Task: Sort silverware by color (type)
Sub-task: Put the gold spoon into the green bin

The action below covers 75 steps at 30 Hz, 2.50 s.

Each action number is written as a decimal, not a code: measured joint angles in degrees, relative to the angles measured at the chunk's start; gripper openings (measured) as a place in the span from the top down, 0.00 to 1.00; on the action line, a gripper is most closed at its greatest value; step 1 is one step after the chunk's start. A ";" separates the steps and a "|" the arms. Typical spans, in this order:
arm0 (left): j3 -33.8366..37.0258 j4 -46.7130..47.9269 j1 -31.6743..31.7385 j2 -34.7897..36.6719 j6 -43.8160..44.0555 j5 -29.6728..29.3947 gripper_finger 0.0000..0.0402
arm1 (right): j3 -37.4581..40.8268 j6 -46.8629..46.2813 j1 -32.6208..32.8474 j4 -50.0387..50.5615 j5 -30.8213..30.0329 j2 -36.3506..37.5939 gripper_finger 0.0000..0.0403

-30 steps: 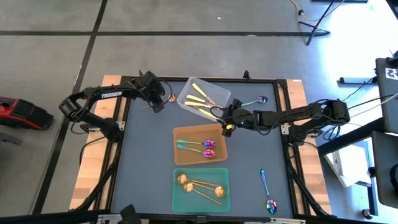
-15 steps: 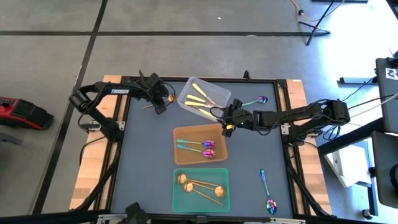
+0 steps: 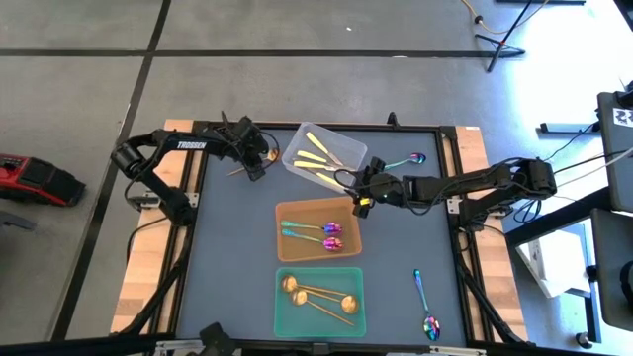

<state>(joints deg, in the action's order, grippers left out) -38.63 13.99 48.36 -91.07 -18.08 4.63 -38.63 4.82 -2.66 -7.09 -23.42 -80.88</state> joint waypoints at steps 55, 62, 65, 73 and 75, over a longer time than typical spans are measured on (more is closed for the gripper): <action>-1.25 -14.69 -63.00 17.47 16.28 -22.99 0.95 | -1.55 2.68 14.35 5.48 -4.07 1.68 0.37; -9.25 -15.04 -72.19 8.03 21.29 -28.90 0.95 | -1.55 -1.74 22.38 8.92 -7.63 1.95 0.37; -13.86 -15.03 -75.31 2.58 22.24 -30.23 0.95 | -1.55 -3.31 26.25 9.13 -9.67 2.11 0.37; -29.03 -15.14 -81.36 -10.97 22.52 -30.69 0.95 | -1.55 -10.62 37.72 12.77 -12.65 4.37 0.37; -32.06 -15.01 -82.14 -13.75 22.54 -30.82 0.95 | -1.55 -12.82 40.51 13.29 -13.23 5.24 0.37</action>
<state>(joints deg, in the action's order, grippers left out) -70.69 -1.02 -33.79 -104.81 4.46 -26.19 -40.18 -8.00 37.85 6.20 -36.65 -75.64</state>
